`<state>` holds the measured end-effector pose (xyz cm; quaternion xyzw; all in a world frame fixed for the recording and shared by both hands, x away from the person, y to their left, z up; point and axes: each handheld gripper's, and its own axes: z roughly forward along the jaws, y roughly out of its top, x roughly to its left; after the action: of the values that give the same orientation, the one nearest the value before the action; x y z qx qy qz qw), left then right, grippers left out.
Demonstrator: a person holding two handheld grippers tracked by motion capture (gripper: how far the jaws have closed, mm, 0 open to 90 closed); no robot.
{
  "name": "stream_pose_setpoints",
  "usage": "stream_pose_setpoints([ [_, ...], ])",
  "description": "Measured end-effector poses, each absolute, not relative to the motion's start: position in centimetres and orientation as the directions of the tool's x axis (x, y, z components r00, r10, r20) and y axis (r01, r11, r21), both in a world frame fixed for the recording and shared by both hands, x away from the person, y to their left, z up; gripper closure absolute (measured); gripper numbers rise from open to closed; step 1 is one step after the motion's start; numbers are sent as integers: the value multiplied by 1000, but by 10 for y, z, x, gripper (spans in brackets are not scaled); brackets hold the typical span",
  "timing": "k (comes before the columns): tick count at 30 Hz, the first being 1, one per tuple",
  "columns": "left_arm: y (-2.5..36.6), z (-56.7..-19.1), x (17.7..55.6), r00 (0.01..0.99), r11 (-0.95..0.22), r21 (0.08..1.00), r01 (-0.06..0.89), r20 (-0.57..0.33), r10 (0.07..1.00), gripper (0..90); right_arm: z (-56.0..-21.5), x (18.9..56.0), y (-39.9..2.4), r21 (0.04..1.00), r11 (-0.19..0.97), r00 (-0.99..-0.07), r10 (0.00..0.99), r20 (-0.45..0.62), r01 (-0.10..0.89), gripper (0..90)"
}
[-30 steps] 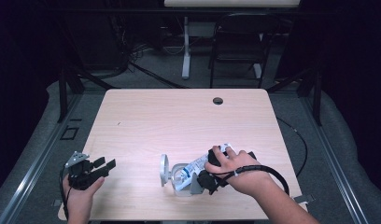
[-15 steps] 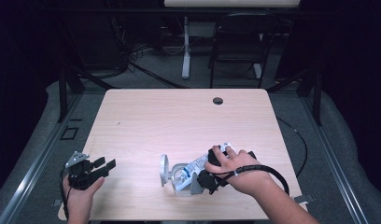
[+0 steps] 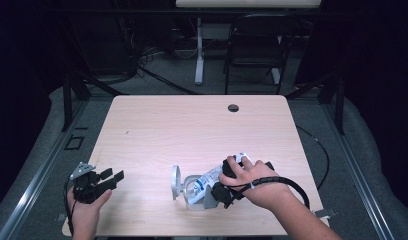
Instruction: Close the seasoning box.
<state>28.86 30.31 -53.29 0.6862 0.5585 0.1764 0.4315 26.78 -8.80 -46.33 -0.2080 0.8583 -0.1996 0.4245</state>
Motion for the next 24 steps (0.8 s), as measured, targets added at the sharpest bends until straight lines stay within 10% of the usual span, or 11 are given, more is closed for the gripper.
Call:
stream_pose_setpoints([
  [24,303,-533,289,315,-3,789,615,-242,918,478,-463,267,-87,-533,825,-549,-538,-639,-189,489],
])
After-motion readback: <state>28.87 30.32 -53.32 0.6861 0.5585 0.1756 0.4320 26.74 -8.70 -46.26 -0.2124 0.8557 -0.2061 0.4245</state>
